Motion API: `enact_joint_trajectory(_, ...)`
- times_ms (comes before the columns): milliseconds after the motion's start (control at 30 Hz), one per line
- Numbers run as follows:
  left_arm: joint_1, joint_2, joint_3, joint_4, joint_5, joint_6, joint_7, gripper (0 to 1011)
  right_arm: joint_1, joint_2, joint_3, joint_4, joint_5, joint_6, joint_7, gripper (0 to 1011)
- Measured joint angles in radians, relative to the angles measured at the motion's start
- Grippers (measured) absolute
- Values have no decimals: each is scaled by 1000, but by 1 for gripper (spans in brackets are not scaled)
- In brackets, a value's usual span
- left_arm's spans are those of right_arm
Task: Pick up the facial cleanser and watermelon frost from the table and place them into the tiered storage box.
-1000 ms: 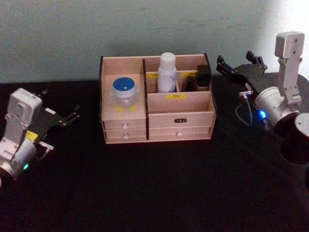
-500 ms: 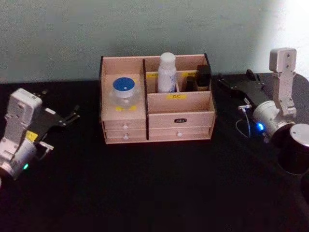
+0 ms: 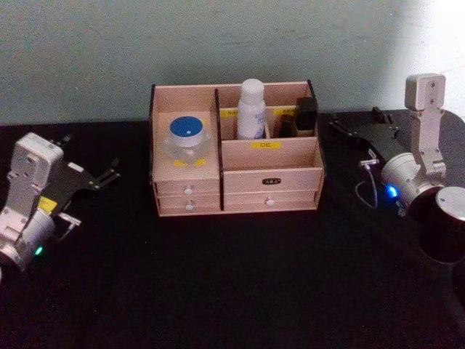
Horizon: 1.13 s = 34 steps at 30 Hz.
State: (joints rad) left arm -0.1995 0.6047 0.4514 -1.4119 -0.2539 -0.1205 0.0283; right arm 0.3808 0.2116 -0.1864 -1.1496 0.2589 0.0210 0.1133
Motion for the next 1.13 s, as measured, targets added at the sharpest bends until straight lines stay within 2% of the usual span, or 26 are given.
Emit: enact_joint_trajectory(1133, 0, 0, 0, 0, 0, 0, 0, 1001, 1, 2, -2, 0, 6, -3, 2, 1003)
